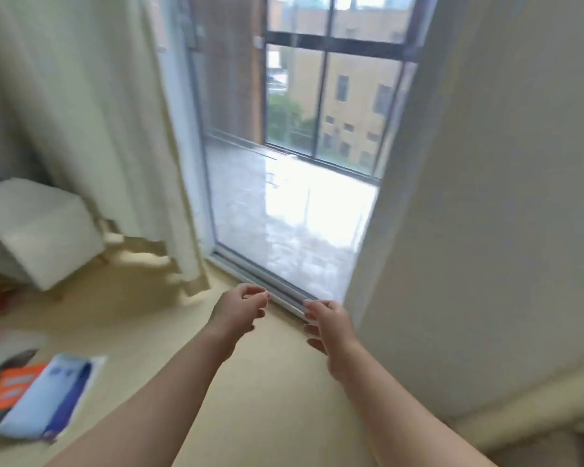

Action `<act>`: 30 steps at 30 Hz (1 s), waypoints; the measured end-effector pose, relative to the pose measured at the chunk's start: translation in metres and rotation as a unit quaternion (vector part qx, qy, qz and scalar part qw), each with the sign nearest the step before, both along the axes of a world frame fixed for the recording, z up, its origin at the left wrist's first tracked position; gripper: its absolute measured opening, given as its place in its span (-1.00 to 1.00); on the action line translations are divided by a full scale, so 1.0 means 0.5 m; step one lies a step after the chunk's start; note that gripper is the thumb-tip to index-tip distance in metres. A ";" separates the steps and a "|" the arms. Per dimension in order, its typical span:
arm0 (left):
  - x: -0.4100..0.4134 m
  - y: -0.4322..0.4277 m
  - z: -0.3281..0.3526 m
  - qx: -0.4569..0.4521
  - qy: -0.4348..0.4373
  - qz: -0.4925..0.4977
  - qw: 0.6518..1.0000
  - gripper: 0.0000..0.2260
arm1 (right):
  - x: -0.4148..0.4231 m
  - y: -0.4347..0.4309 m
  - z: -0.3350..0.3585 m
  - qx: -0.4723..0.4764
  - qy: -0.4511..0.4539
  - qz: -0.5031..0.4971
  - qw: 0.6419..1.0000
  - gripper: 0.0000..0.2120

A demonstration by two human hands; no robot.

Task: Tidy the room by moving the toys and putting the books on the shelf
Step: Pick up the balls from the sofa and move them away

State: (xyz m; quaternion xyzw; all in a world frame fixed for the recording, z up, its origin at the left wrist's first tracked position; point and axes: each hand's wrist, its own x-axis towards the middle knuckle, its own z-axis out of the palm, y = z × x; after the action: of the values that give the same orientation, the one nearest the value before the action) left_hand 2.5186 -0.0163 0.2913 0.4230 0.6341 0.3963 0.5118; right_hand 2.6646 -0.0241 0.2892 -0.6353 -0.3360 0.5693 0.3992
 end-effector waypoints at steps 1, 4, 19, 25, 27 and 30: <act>-0.089 -0.006 0.003 0.001 0.004 0.042 0.999 -0.94 | -0.088 0.012 0.002 0.000 0.009 0.040 0.999 -0.91; -0.292 -0.031 0.003 0.009 0.010 0.132 0.991 -0.91 | -0.285 0.035 0.005 0.001 0.032 0.117 0.993 -0.95; -0.919 -0.062 -0.044 -0.029 -0.011 0.433 0.901 -0.89 | -0.956 0.160 -0.041 -0.056 0.023 0.361 0.931 -0.93; -1.104 0.061 -0.036 -0.021 -0.002 0.481 0.877 -0.92 | -1.173 0.318 -0.052 -0.052 0.013 0.396 0.917 -0.89; -1.161 0.096 -0.032 -0.021 -0.006 0.494 0.869 -0.91 | -1.245 0.360 -0.049 -0.055 0.011 0.411 0.910 -0.85; -1.251 0.134 -0.032 -0.029 -0.004 0.514 0.857 -0.90 | -1.356 0.408 -0.047 -0.061 0.002 0.429 0.901 -0.86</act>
State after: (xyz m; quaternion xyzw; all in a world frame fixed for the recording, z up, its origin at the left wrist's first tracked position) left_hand 1.8932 0.0508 0.2753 0.0203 0.7706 0.5858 0.2502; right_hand 1.9866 0.1798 0.2658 -0.4516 -0.5398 0.7062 0.0768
